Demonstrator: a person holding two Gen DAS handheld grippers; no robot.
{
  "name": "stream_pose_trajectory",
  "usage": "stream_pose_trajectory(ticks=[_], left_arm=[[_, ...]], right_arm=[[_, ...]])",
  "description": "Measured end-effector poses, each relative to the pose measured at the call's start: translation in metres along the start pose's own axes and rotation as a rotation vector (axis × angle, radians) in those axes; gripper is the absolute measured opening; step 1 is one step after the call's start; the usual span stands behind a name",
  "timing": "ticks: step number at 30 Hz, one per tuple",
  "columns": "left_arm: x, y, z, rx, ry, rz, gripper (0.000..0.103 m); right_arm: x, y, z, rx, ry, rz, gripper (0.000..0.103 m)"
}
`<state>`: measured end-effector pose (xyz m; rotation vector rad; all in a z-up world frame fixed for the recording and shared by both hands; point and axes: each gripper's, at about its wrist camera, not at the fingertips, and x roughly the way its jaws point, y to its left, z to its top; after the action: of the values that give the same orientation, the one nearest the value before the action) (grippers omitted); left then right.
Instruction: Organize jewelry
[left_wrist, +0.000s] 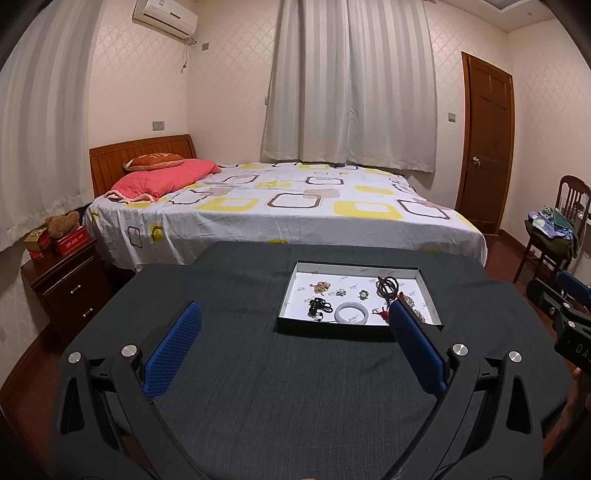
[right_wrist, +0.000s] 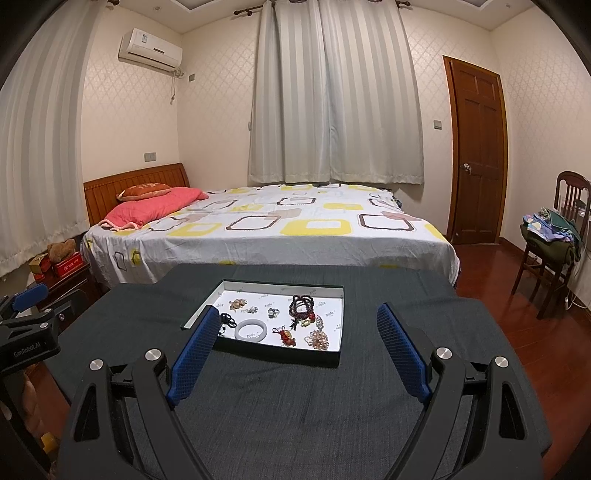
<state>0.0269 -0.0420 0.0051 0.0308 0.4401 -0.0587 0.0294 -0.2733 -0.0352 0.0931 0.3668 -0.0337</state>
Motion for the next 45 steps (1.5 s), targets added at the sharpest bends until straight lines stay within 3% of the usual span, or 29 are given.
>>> stream_pose_trajectory(ticks=[45], left_arm=[[0.009, 0.012, -0.001, -0.017, 0.017, -0.004, 0.099]], right_arm=[[0.005, 0.000, -0.012, 0.000, 0.017, 0.000, 0.084]])
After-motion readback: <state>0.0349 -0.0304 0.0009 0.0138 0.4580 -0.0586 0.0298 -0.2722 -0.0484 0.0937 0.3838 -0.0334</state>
